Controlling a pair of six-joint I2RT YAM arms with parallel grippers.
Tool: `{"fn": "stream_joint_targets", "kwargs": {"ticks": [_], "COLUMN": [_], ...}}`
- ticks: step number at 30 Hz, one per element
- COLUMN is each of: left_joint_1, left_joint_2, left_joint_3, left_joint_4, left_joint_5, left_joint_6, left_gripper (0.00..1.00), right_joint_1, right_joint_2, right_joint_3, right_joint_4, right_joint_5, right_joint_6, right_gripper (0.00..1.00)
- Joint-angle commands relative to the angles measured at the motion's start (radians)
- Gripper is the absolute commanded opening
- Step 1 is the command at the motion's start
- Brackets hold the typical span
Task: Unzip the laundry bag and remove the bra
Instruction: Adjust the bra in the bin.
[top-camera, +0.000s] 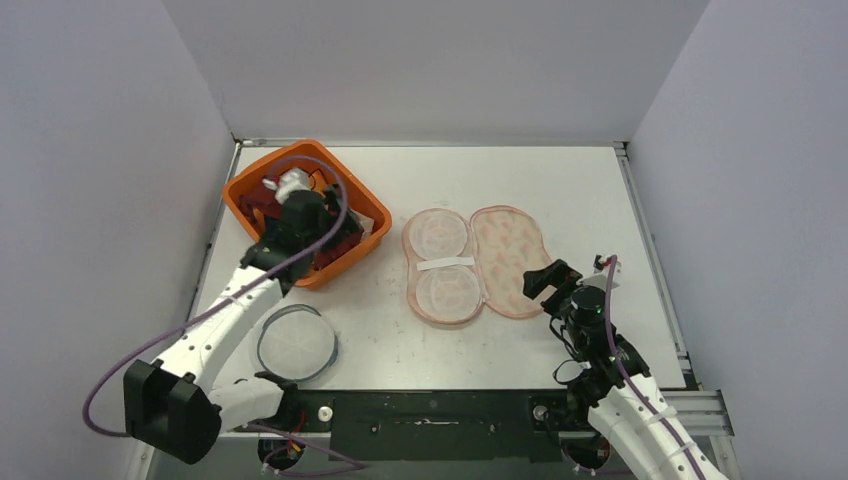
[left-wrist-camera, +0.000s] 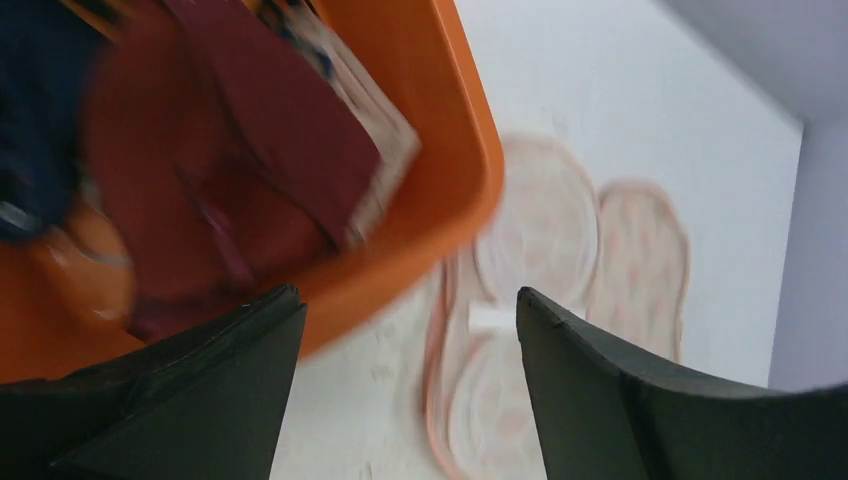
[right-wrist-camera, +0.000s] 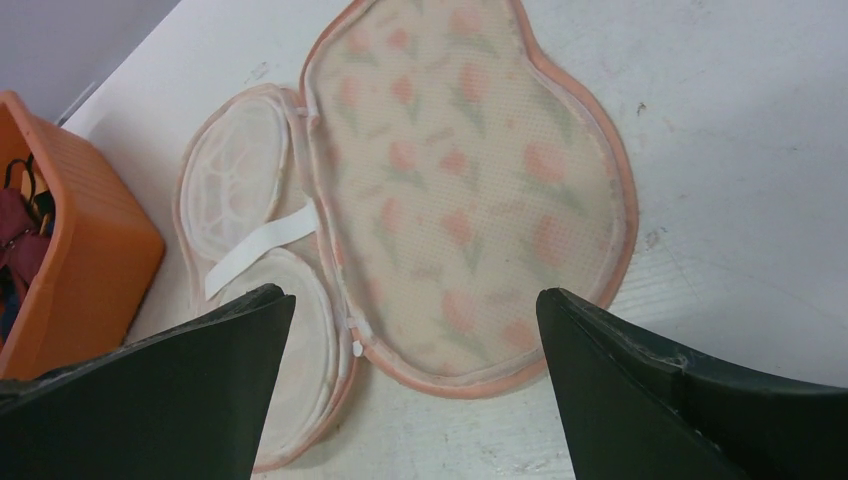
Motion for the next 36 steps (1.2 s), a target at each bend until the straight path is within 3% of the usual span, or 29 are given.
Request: {"fn": "stream_joint_targets", "kwargs": {"ticks": [1,5,9,20,29,32,36], "left_joint_1": [0.267,0.391,0.483,0.651,0.694,0.699,0.705], "left_joint_2": [0.026,0.16,0.226,0.381,0.526,0.547,0.559], "left_joint_3": [0.126,0.216,0.212,0.289,0.38,0.384,0.395], "left_joint_4": [-0.056,-0.085,-0.033,-0.016,0.008,0.035,0.049], "left_joint_5": [0.084,0.069,0.08,0.064,0.109,0.124,0.13], "left_joint_6": [-0.009,-0.041,-0.083,-0.103,-0.085,-0.076,-0.057], "left_gripper": [0.76,0.82,0.88,0.83,0.61,0.41,0.23], "right_joint_1": [0.008,0.009,0.013,0.012,0.012,0.012,0.012], "right_joint_2": [-0.028,-0.015,-0.009,0.0,0.012,0.005,-0.011], "right_joint_3": [-0.016,-0.027,-0.021,-0.005,0.0,-0.004,-0.01], "right_joint_4": [0.038,0.057,0.067,0.081,0.084,0.067,0.055], "right_joint_5": [-0.077,-0.117,-0.138,-0.165,-0.158,-0.14,-0.133], "right_joint_6": [-0.032,-0.041,-0.062,-0.081,-0.1,-0.111,-0.113], "right_gripper": [0.98,0.98,0.98,0.96,0.96,0.96,0.96]}}
